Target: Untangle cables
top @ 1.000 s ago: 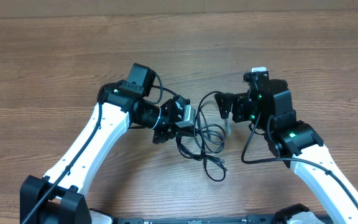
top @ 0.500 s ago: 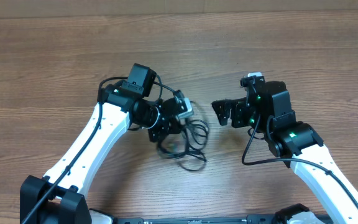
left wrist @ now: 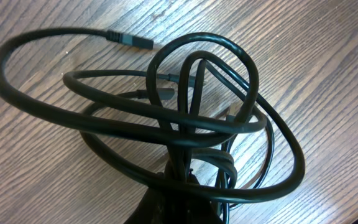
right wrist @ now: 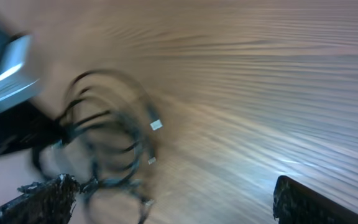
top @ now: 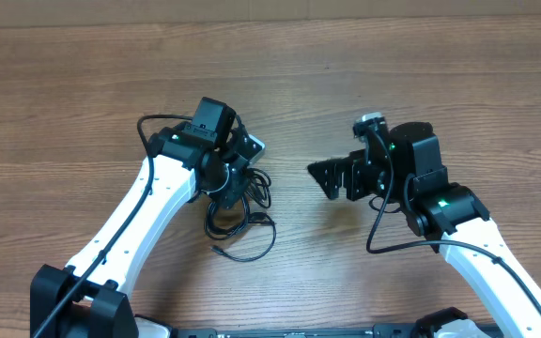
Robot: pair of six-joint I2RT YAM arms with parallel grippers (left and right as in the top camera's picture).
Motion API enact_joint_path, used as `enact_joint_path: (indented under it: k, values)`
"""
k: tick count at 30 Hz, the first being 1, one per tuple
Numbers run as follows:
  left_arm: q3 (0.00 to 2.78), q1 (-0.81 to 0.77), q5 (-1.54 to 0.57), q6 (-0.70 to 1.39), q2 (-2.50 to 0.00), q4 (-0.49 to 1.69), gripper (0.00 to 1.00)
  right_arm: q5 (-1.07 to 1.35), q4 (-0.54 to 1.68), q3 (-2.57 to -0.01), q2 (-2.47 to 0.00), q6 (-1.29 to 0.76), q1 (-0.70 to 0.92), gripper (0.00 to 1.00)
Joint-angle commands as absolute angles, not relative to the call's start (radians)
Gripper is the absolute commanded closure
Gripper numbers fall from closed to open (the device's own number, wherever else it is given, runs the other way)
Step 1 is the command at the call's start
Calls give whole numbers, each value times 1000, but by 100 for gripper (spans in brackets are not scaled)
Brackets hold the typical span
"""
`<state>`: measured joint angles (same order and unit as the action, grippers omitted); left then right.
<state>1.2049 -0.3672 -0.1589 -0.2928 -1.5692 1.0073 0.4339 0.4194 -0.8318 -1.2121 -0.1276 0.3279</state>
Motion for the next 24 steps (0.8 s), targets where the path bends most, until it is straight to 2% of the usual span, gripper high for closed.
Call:
enact_joint_path:
  k: [1,9,24]
  values:
    - [1204,-373,-215,-254,-1550,1005,96,696,418,-858,-1214,69,327,0]
    - [1204,-373,-474,-253,-1550,991,96,724,463,-857,-1214,377,370,0]
    - [1204,-374,-710,-193,-1550,955,96,643,457,-857,-1229,496,485,0]
